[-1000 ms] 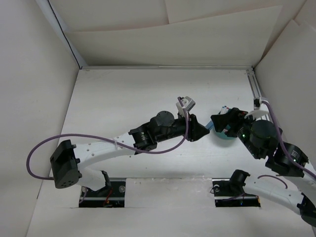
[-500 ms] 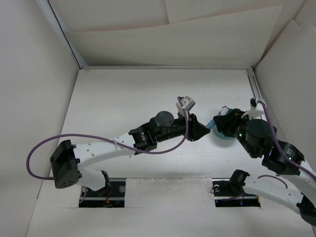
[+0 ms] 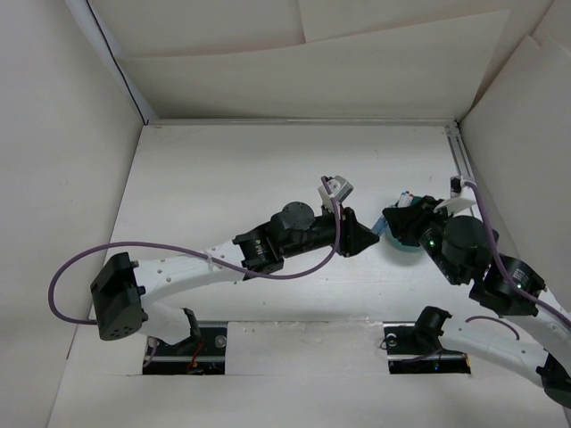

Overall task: Sort the stationery into containers
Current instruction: Place the stationery in the storage box.

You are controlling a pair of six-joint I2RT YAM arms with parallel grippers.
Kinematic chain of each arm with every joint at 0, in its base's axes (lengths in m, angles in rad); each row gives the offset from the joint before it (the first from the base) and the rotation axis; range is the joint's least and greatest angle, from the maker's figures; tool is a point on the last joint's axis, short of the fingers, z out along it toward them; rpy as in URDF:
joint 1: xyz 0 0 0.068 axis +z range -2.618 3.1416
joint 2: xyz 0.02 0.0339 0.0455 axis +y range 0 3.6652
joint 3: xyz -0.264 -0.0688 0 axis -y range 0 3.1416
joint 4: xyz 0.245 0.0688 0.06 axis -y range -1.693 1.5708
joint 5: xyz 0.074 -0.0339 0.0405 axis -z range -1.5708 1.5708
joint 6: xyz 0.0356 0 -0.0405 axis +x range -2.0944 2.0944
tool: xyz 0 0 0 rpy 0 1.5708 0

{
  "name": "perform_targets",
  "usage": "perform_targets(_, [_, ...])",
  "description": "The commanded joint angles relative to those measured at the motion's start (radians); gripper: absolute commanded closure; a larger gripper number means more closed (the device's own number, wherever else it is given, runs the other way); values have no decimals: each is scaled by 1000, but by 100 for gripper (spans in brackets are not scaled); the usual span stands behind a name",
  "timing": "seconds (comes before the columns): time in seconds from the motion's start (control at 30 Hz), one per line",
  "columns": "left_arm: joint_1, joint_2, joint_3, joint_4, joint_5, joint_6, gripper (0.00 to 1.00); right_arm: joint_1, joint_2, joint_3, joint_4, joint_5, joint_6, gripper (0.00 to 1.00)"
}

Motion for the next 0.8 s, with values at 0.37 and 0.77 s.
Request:
perform_targets(0.37, [-4, -19, 6, 83, 27, 15, 37, -6, -25, -8, 29, 48, 2, 88])
perform_targets(0.77, [-4, -80, 5, -18, -101, 45, 18, -6, -34, 29, -79, 235, 11, 88])
